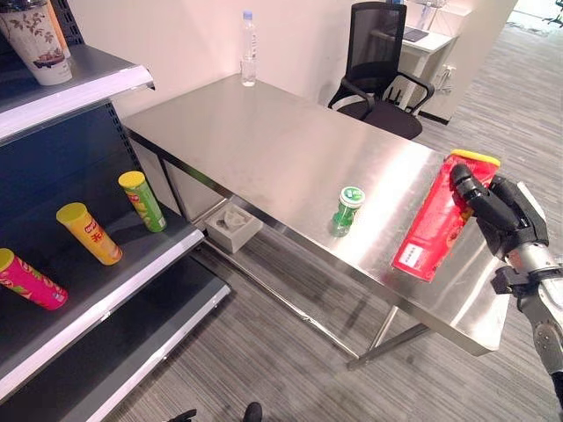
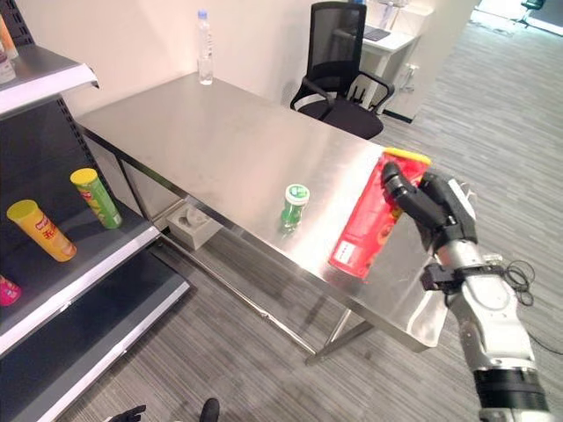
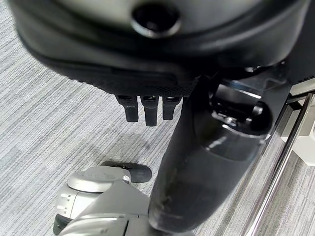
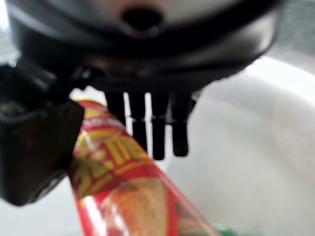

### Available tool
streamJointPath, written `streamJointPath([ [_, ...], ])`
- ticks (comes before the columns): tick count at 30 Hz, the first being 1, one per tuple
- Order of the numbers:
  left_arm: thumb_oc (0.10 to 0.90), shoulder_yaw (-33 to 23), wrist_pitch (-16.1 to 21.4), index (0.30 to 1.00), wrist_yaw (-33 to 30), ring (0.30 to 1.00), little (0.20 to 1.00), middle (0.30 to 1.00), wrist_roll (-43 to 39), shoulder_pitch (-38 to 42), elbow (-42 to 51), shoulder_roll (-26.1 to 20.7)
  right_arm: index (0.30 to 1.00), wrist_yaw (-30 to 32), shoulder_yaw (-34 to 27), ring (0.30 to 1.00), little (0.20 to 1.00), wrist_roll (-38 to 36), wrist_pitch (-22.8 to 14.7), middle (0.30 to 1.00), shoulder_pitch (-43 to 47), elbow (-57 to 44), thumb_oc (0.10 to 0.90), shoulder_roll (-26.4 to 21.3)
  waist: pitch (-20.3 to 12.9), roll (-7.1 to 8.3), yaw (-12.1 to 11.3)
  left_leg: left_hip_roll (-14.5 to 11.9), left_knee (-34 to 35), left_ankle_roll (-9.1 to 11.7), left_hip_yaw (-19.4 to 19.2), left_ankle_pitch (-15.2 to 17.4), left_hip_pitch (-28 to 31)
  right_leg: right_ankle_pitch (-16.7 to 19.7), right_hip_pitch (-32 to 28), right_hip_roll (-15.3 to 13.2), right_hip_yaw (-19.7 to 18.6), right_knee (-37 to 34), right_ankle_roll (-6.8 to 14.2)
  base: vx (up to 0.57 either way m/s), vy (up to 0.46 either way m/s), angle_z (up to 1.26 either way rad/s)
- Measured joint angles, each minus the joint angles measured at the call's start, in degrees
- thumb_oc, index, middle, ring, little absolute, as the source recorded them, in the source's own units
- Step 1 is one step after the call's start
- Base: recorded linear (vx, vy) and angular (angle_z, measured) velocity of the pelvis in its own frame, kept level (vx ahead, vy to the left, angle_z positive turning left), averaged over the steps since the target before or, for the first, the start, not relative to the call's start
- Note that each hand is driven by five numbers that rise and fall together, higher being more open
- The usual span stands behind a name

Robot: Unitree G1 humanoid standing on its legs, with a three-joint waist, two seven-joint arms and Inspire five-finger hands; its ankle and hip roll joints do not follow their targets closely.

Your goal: Put the goods on the table back onto the shelves and tidy them up.

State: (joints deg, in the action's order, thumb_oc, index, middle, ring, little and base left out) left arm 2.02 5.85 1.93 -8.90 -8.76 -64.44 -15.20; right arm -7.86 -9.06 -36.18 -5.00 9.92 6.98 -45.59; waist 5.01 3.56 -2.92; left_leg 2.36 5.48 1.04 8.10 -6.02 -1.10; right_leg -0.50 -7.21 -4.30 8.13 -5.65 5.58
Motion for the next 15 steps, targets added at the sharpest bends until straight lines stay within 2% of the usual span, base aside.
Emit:
streamJointPath([
  [7,0.8,0.0,0.0,0.9,0.0,0.9,0.9,0.9,0.0,0.2,0.5,0.1,0.3,1.3,2.2,0.3,0.3,1.3,-1.7,0.3,6.8,-2.8,0.4,0.0,0.6,-0.49,-2.5,0.7,0.0,-0.2,0.4,0.1,-0.1,0.0,-0.1,-0.7,0.6,0.3,0.0,-0.04,0.029,0.06],
  [8,0.8,0.2,0.0,0.9,0.0,0.9,0.9,0.9,0.0,0.3,0.6,0.1,0.3,1.5,3.1,0.3,0.3,1.5,-2.4,0.3,7.7,-4.1,0.4,-0.1,0.9,-1.01,-2.7,0.9,-0.2,-0.6,1.9,0.0,-0.2,-0.2,-0.1,-0.3,0.0,2.0,0.1,-0.06,-0.012,0.38],
  [9,0.8,0.3,0.0,0.9,0.0,0.9,0.9,0.9,0.0,0.7,0.6,0.4,0.3,1.7,3.1,0.3,0.3,1.9,-2.6,0.3,7.7,-4.7,0.4,-0.4,1.5,-1.84,-2.5,0.8,-0.3,-1.7,3.6,-0.9,0.3,-0.9,0.5,0.2,-1.2,4.8,-0.3,-0.05,-0.029,0.69],
  [10,0.8,0.6,0.0,0.9,-0.1,0.9,0.9,0.9,0.0,1.4,0.7,0.6,0.3,1.9,3.1,0.3,0.3,2.3,-2.7,0.3,7.5,-5.3,0.4,-1.3,2.2,-3.01,-1.9,0.1,-0.3,-1.9,5.5,-1.0,0.5,-3.2,2.6,0.5,-3.1,9.6,0.3,0.0,-0.048,0.8],
  [11,0.8,0.8,0.0,0.9,0.0,0.9,0.9,0.9,0.0,1.6,0.9,0.4,0.3,1.9,3.1,0.3,0.3,2.6,-2.7,0.3,7.4,-5.5,0.4,-1.7,2.4,-3.25,-1.3,0.1,-0.3,-1.6,6.8,-0.8,0.4,-5.2,3.4,1.1,-6.7,10.4,1.9,-0.02,-0.077,0.8],
  [12,0.8,1.3,0.0,0.9,-0.1,0.9,0.9,0.9,0.0,1.6,1.8,-0.2,0.3,1.9,3.0,0.3,0.3,3.1,-2.7,0.3,7.5,-5.8,0.4,-1.8,2.4,-2.71,-1.3,0.5,-0.3,-1.4,7.7,-0.9,0.1,-5.4,4.1,1.0,-9.4,10.1,2.3,-0.05,-0.208,1.14],
  [13,0.8,1.4,0.0,0.9,-0.2,0.9,0.9,0.9,0.0,2.6,2.7,-1.2,0.3,2.1,2.7,0.3,0.3,4.3,-2.8,0.3,7.4,-7.1,0.4,-3.0,3.1,-1.54,-1.8,1.8,-0.3,-0.2,11.9,-1.8,-0.3,-5.6,3.6,2.3,-13.4,8.3,-0.8,-0.04,-0.18,1.25],
  [15,0.8,1.4,0.2,0.9,-0.4,0.9,0.9,0.9,-0.2,3.2,3.9,-1.0,0.3,2.5,2.7,0.3,0.3,6.1,-2.8,0.3,7.6,-8.4,0.4,-4.2,3.1,-1.4,-2.3,2.0,-0.3,0.8,14.3,-1.9,-0.8,-3.2,0.1,2.7,-11.1,2.8,-1.9,-0.05,-0.167,1.06],
])
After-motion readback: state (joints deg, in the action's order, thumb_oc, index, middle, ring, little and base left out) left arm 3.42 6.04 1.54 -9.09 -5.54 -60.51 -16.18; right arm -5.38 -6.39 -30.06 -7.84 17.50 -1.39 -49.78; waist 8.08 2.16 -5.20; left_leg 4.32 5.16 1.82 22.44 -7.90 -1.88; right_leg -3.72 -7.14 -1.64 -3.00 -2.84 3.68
